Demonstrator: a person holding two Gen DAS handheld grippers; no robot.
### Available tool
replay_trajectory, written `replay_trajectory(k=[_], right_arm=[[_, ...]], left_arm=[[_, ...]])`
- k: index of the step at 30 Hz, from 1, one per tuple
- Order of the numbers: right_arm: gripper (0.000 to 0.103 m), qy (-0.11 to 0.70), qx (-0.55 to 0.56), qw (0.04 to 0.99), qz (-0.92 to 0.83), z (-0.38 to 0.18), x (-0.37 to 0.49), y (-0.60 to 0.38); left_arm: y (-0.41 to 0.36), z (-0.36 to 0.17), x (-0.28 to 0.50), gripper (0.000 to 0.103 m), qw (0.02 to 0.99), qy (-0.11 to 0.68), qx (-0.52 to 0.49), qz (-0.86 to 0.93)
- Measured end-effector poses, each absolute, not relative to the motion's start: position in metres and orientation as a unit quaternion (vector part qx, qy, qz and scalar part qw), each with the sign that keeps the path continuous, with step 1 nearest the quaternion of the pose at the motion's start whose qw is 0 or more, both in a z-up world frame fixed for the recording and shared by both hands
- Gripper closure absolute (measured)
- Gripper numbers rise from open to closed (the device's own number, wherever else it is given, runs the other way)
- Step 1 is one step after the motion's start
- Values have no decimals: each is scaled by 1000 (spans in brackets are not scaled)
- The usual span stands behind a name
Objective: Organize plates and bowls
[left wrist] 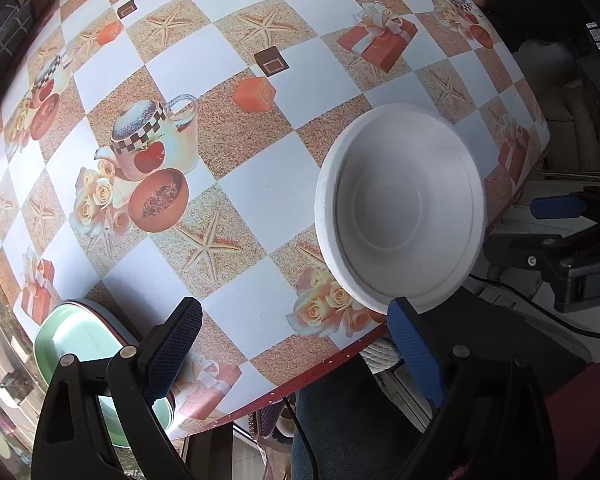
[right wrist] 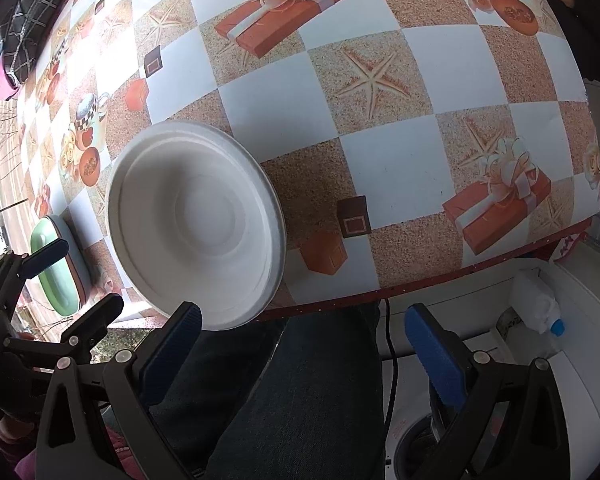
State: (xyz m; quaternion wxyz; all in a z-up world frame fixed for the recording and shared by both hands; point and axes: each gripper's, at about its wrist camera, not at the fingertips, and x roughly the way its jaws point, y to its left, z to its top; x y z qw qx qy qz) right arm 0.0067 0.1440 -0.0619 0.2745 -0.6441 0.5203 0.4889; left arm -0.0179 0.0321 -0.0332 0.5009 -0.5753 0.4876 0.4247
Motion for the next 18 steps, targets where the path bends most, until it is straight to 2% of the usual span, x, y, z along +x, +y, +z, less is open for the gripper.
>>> replay_trajectory(k=[18], right_arm=[[1,481,-657,290,503,-89,-14,163]], left_arm=[[62,-69,-7,8,448,492,-593,454]])
